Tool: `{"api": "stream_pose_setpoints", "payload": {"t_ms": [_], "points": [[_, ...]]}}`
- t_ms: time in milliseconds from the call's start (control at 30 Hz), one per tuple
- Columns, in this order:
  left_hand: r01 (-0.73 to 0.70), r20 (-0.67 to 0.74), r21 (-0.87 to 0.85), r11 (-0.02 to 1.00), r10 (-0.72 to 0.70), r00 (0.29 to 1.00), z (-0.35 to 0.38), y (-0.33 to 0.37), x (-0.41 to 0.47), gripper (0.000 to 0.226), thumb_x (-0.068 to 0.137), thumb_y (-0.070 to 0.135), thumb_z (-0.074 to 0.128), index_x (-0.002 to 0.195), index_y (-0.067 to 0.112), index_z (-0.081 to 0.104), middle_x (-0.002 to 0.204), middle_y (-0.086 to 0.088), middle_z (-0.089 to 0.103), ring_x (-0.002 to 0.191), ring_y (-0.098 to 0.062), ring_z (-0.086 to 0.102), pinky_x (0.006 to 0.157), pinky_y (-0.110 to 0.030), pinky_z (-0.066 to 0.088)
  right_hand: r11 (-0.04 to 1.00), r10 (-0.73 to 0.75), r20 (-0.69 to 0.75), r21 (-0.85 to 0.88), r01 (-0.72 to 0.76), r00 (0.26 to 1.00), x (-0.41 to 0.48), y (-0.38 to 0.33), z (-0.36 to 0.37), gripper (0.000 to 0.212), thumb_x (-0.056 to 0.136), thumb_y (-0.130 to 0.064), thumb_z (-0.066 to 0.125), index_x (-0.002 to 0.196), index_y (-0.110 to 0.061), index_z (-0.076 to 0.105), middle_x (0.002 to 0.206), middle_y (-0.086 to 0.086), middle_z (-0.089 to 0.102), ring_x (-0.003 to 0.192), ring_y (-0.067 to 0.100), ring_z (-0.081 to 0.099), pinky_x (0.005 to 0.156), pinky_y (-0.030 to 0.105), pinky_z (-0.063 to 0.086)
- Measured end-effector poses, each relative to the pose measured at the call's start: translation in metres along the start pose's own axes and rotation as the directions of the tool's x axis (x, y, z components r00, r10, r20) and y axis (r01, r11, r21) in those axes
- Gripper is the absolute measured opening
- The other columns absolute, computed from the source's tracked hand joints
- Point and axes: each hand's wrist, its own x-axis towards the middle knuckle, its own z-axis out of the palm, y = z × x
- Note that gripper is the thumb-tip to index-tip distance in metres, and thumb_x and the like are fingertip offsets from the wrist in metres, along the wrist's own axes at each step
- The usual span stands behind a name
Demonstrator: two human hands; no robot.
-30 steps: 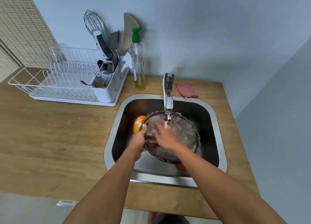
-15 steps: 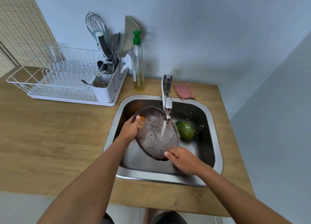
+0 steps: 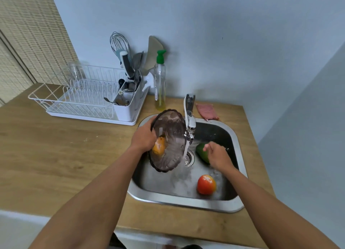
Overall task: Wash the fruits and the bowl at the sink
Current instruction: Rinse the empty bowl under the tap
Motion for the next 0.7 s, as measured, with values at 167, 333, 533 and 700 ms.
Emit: {"api": "stream_pose_setpoints", "payload": {"t_ms": [167, 333, 533, 700], "points": [[-0.066, -0.121, 0.135, 0.989, 0.082, 0.989, -0.016, 0.015, -0.003, 0.054, 0.097, 0.011, 0.043, 0.145, 0.036, 0.04, 0.116, -0.013, 0.069, 0.101, -0.036, 0.063, 0.085, -0.042, 0.051, 0.999, 0.028, -0.072, 0.027, -0.026, 0.997, 0.013, -0.022, -0.024, 0.058, 0.102, -0.047, 0.031, 0.059, -0.015, 0.053, 0.071, 0.009, 0.064, 0.074, 0.03, 0.061, 0.074, 0.04, 0.048], [-0.075, -0.177, 0.179, 0.981, 0.107, 0.978, -0.02, 0.012, -0.017, 0.059, 0.096, 0.011, 0.04, 0.146, 0.042, 0.035, 0.104, -0.013, 0.07, 0.088, -0.034, 0.065, 0.076, -0.043, 0.053, 0.993, 0.114, 0.005, -0.04, -0.114, 0.993, -0.006, -0.016, -0.011, 0.051, 0.099, -0.039, 0.038, 0.053, -0.015, 0.045, 0.061, 0.006, 0.054, 0.067, 0.029, 0.057, 0.061, 0.032, 0.037], [-0.092, -0.222, 0.2, 0.976, 0.136, 0.965, -0.022, 0.006, -0.023, 0.06, 0.096, 0.012, 0.039, 0.145, 0.046, 0.033, 0.11, -0.011, 0.069, 0.092, -0.036, 0.065, 0.077, -0.046, 0.054, 0.998, 0.047, 0.085, -0.052, -0.043, 0.995, -0.015, -0.014, -0.006, 0.035, 0.096, -0.034, 0.048, 0.071, -0.011, 0.055, 0.07, 0.004, 0.058, 0.068, 0.023, 0.058, 0.062, 0.033, 0.042], [-0.105, -0.275, 0.185, 0.977, 0.154, 0.949, -0.023, 0.016, -0.025, 0.068, 0.092, 0.007, 0.042, 0.148, 0.044, 0.03, 0.113, -0.012, 0.066, 0.091, -0.038, 0.064, 0.075, -0.046, 0.052, 0.999, 0.0, -0.059, 0.049, 0.003, 0.998, -0.01, -0.025, -0.02, 0.032, 0.098, -0.03, 0.045, 0.083, -0.007, 0.06, 0.079, 0.007, 0.063, 0.078, 0.025, 0.06, 0.073, 0.039, 0.047]]}}
